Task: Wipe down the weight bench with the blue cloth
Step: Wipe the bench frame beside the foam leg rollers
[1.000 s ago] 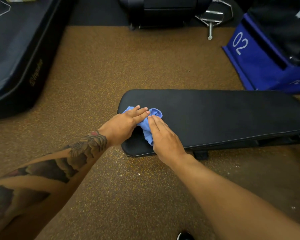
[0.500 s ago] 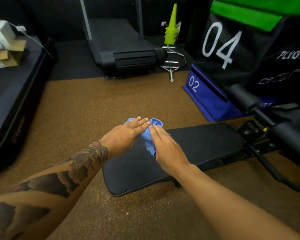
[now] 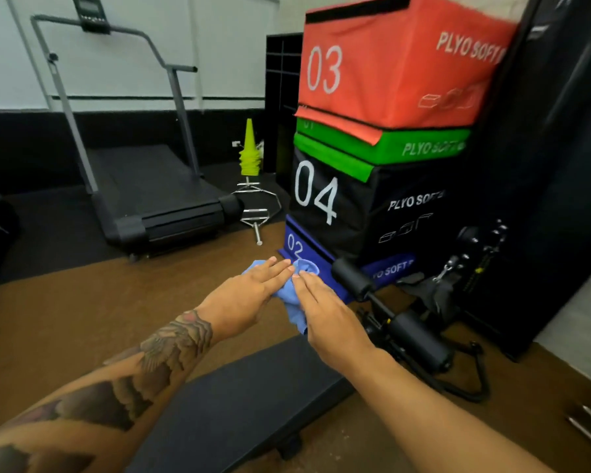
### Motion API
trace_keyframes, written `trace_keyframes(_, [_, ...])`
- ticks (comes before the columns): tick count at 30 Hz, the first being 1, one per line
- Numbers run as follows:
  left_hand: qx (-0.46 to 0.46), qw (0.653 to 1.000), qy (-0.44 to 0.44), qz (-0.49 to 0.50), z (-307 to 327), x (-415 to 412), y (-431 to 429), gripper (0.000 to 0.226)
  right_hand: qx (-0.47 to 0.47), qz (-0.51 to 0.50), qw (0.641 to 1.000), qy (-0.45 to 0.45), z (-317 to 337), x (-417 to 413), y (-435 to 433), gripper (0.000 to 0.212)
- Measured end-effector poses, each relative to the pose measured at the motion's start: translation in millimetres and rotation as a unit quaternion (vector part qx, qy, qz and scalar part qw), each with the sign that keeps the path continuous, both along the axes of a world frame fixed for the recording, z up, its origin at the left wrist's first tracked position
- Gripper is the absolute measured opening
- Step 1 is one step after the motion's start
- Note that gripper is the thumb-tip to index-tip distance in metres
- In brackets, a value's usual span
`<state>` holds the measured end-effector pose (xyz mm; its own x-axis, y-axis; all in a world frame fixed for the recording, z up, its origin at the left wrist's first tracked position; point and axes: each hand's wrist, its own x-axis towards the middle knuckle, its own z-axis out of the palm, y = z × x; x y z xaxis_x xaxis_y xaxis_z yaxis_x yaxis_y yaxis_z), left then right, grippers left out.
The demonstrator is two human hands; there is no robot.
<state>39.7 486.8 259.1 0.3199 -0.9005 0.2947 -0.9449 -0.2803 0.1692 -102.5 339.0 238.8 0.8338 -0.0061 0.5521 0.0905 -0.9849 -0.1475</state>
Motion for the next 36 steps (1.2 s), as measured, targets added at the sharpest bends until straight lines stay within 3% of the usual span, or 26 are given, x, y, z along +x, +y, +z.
trace_keyframes(5, [-0.020, 0.999, -0.010, -0.027, 72.0, -27.0, -75.7, 0.078, -0.041, -0.047, 0.998, -0.002, 79.1, -33.9, -64.8, 0.087])
trace_keyframes(11, [-0.047, 0.995, -0.040, -0.077, 155.4, -59.7, -164.9, 0.072, -0.052, -0.073, 0.996, 0.006, 163.8, -73.0, -146.3, 0.068])
trace_keyframes(19, [-0.088, 0.985, -0.080, -0.122, 219.7, -88.6, -258.6, 0.064, -0.077, -0.110, 0.991, 0.019, 237.2, -112.5, -226.1, 0.077])
trace_keyframes(22, [-0.099, 0.982, -0.083, -0.140, 238.4, -93.7, -288.0, 0.065, -0.090, -0.129, 0.987, 0.014, 258.8, -122.7, -248.6, 0.072])
trace_keyframes(29, [-0.106, 0.978, -0.070, -0.168, 253.0, -85.4, -343.4, 0.065, -0.077, -0.180, 0.980, 0.027, 279.2, -126.2, -286.8, 0.067])
trace_keyframes(36, [-0.091, 0.962, -0.055, -0.251, 222.8, -73.6, -389.8, 0.064, -0.029, -0.264, 0.962, 0.067, 244.5, -123.8, -306.5, 0.066])
